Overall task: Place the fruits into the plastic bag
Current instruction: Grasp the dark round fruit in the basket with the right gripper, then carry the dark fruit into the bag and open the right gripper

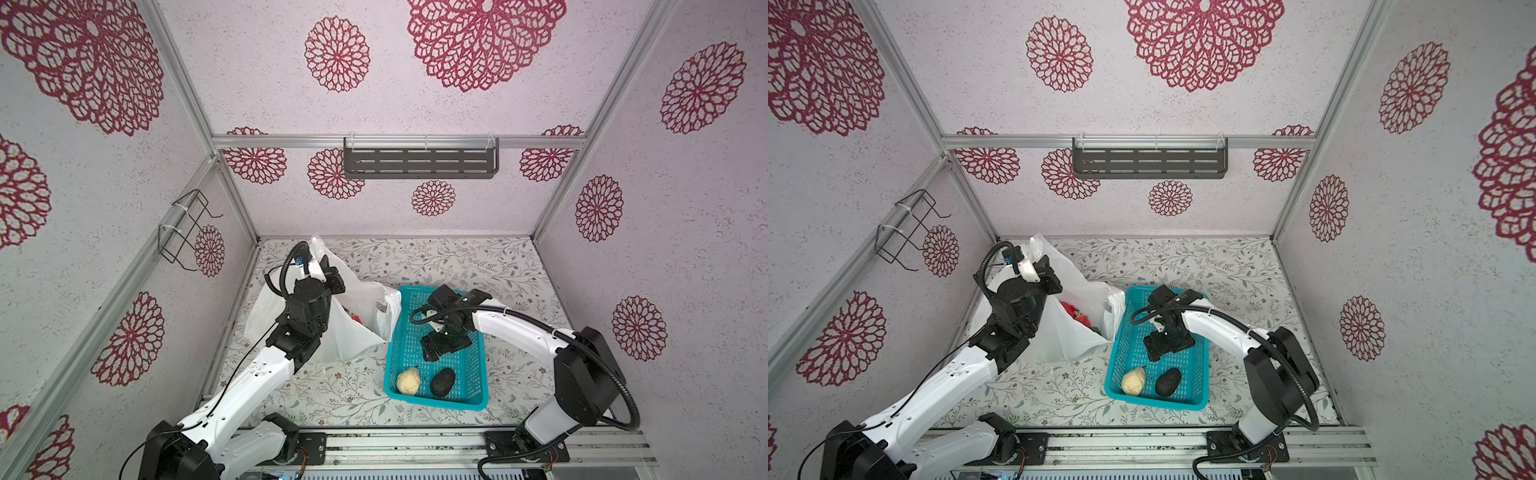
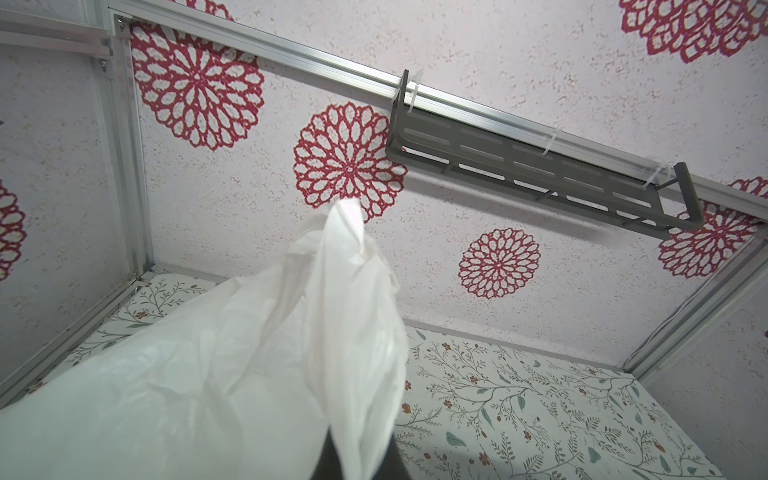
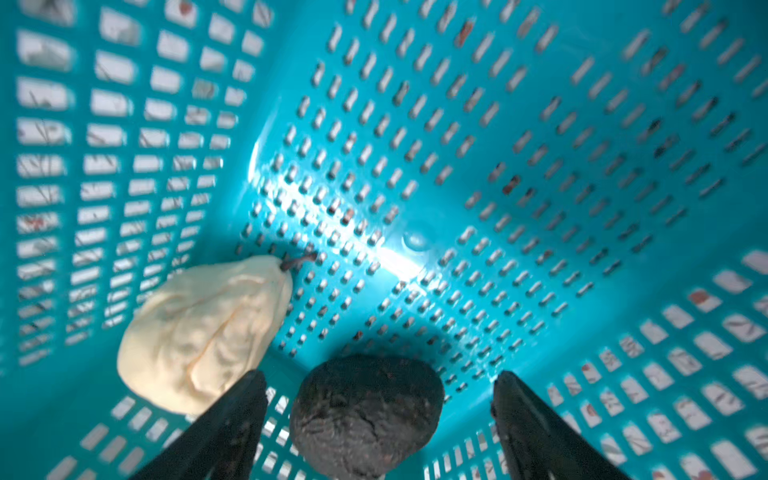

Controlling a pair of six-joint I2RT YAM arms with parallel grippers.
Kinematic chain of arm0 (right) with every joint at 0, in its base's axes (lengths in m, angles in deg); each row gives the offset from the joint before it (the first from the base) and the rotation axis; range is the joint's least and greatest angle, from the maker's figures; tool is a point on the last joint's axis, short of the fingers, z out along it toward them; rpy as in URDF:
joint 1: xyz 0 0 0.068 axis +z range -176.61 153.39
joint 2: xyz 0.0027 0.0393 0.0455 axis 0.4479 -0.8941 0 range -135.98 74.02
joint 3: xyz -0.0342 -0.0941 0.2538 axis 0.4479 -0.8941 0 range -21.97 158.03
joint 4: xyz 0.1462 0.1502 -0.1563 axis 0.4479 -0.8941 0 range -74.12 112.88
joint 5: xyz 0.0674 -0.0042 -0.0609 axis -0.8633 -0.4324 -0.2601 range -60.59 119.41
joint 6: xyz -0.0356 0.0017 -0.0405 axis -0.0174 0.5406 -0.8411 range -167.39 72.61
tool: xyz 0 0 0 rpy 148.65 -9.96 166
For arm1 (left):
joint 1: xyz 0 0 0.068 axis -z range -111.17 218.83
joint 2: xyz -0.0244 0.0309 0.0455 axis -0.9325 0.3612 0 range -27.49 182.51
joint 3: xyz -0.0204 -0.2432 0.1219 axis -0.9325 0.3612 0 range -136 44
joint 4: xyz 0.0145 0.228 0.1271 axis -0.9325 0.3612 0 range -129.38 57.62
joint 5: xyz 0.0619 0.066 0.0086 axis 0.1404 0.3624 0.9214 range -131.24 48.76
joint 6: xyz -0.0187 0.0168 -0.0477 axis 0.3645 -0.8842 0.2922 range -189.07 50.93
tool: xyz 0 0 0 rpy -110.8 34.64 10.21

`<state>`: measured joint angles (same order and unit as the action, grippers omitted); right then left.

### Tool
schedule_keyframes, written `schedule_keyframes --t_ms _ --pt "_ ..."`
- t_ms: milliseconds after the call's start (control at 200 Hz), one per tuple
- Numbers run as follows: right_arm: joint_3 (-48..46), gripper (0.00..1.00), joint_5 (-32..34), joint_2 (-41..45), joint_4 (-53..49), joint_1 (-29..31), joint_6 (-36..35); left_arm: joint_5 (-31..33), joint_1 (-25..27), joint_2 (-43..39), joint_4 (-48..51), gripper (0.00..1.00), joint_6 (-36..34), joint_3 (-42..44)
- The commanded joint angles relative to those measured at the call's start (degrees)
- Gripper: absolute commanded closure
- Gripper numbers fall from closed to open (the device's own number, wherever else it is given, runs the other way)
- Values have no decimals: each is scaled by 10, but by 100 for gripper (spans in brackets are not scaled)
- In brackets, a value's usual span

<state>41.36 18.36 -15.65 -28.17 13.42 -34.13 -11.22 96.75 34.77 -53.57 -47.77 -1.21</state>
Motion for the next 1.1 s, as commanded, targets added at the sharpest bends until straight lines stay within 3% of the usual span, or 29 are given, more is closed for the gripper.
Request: schedule_keyframes --t_ms 0,275,420,505,600,675,1096 --pt "-42 12 -37 26 -26 9 41 -9 -6 -1 -4 100 4 5" --pt "-62 12 -56 -10 -5 22 45 -26 -19 -4 3 100 -2 1" --pt "-50 18 -71 -31 2 21 29 -29 -27 -10 16 100 -6 -7" --pt "-39 29 -73 -45 5 19 17 -29 -28 -15 21 100 -7 -8" --pt "-26 57 -75 -60 8 19 6 -29 -29 -22 29 100 -7 -8" --pt "-19 72 -70 -65 12 19 3 -26 -29 -28 35 100 -5 -7" --pt "38 87 9 0 19 -24 -5 -29 -29 -29 37 100 28 -4"
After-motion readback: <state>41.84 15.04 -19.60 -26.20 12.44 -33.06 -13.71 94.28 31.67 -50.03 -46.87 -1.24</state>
